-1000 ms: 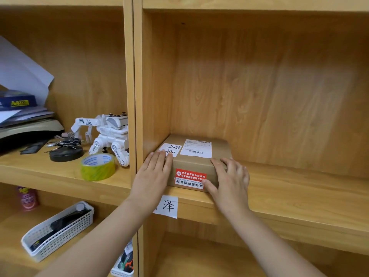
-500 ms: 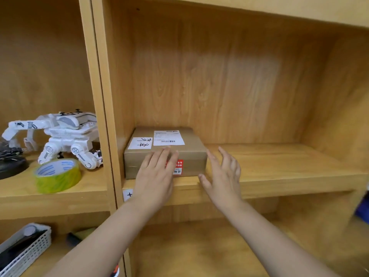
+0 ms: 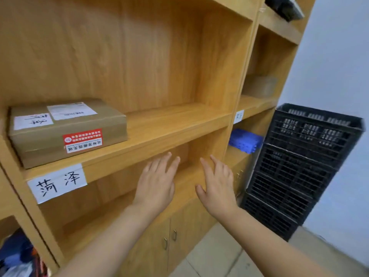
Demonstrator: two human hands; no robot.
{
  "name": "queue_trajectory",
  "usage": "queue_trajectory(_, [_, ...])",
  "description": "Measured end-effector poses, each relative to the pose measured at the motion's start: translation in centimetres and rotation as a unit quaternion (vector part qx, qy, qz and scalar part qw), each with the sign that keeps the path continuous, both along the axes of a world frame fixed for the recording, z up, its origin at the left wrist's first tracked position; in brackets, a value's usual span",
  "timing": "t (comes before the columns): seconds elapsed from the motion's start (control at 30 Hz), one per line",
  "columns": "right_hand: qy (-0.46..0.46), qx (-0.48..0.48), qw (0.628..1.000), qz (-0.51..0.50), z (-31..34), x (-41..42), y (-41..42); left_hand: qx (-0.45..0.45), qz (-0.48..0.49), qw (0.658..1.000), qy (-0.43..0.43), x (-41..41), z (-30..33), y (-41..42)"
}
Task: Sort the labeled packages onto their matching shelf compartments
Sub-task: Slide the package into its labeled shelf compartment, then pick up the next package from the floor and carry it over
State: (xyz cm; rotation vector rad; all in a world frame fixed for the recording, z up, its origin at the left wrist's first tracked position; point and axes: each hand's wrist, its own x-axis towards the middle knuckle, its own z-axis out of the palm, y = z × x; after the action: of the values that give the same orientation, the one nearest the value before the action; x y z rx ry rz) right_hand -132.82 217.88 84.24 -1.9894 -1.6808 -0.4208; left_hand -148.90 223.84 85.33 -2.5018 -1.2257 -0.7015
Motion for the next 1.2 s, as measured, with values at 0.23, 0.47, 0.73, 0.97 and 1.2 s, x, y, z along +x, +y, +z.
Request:
queue_trajectory(0.23, [0.019, -0.004, 0.991, -0.131, -1.3, 6.5, -9.2, -0.049, -0.124, 0.991, -0.001, 8.5, -0.3, -5.0])
queue_trajectory(0.47, [0.05, -0.02, 0.973, -0.226, -1.7, 12.4, -18.5, -0.117, -0.243, 0.963, -0.025, 17.3, -1.2, -11.9])
queue_trajectory(0.73, [0.073, -0.018, 0.948, -0.309, -1.5, 19.5, -33.0, -0.145, -0.349, 0.925, -0.019, 28.0, -1.9, -24.5])
queue_trajectory(0.97, [0.106, -0.034, 0.921, -0.373, -2.9, 27.4, -47.4, -0.163, -0.408, 0.898, 0.005, 36.8, -3.4, -38.0])
queue_trajectory(1.2, [0.13, -0.055, 0.892, -0.43, -5.5, 34.0, -60.3, -0.216, -0.447, 0.867, 0.047, 45.3, -6.4, -49.2])
